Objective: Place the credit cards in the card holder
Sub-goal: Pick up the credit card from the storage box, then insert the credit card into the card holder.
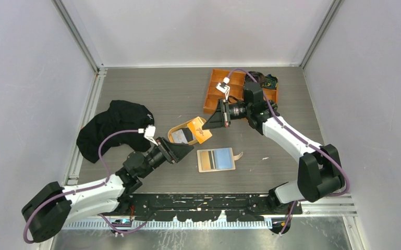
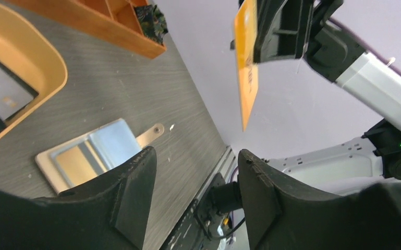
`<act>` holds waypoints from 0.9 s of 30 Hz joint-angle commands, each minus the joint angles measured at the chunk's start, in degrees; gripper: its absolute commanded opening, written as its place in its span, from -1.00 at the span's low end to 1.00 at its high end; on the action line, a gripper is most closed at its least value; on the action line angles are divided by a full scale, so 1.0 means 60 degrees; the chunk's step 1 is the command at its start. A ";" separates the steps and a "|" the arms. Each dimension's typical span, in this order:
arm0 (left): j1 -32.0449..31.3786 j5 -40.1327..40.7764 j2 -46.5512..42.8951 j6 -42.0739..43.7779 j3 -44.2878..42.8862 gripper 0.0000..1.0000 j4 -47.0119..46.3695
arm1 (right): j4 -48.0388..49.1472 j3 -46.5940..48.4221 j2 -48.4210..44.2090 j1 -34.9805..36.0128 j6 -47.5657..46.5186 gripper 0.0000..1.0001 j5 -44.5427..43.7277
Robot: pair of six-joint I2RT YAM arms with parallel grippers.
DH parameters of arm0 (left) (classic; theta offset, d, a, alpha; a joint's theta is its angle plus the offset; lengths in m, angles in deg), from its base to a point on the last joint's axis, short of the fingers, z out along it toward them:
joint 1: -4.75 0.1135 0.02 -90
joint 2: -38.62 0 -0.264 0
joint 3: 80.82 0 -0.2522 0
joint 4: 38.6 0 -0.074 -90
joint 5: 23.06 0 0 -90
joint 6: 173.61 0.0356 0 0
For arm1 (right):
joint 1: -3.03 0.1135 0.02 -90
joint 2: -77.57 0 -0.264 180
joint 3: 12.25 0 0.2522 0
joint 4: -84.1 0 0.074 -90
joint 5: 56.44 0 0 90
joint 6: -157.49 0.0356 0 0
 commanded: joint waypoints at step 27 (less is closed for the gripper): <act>-0.0116 -0.0310 0.1556 0.0564 -0.1450 -1.00 -0.2077 | -0.3086 0.0826 -0.0166 0.0519 -0.3753 -0.84 0.0571</act>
